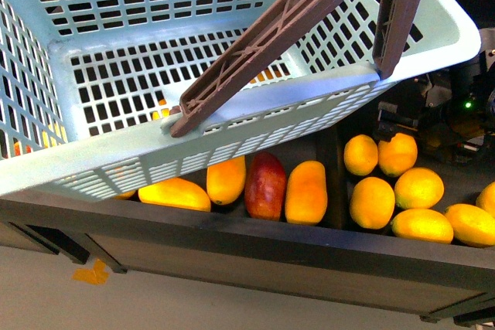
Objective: Pick lemon and mango into basket
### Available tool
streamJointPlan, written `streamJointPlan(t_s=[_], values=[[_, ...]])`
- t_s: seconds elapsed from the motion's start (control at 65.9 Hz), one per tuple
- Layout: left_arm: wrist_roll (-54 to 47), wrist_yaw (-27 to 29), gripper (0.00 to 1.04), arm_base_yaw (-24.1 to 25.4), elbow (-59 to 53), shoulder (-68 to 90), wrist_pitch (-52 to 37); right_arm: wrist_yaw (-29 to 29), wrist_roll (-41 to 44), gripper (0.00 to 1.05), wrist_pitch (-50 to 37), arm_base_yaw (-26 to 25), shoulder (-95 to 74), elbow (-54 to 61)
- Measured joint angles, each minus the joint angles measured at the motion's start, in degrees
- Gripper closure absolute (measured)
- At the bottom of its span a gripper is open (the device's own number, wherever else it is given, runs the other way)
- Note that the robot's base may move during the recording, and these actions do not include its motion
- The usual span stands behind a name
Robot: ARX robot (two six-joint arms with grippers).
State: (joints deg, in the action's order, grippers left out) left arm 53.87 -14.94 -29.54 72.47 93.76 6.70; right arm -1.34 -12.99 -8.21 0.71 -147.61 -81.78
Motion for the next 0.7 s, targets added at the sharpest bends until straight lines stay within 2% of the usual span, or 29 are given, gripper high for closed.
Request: streamJointPlan(t_s=[0.334,0.546,0.607,0.698], values=[[0.02,-0.02,0.91,0.0,0.0,0.0,0.0,0.02,-5.16,0.09,5.2,1.53,-5.51,-8.87],[0.0,0.07,0.91,0.0,0.0,0.0,0.0,0.09,-7.17,0.39,6.91,1.57,-6.67,-9.7],[0.02,0.02,0.91,0.0,0.0,0.0,0.0,0.11,-7.89,0.44,6.8,1.51,-6.69,-9.46],[0.02,-0.02,0.91,0.0,0.0,0.0,0.0,0.09,-8.96,0.45,6.75,1.49,-6.69,-9.18]])
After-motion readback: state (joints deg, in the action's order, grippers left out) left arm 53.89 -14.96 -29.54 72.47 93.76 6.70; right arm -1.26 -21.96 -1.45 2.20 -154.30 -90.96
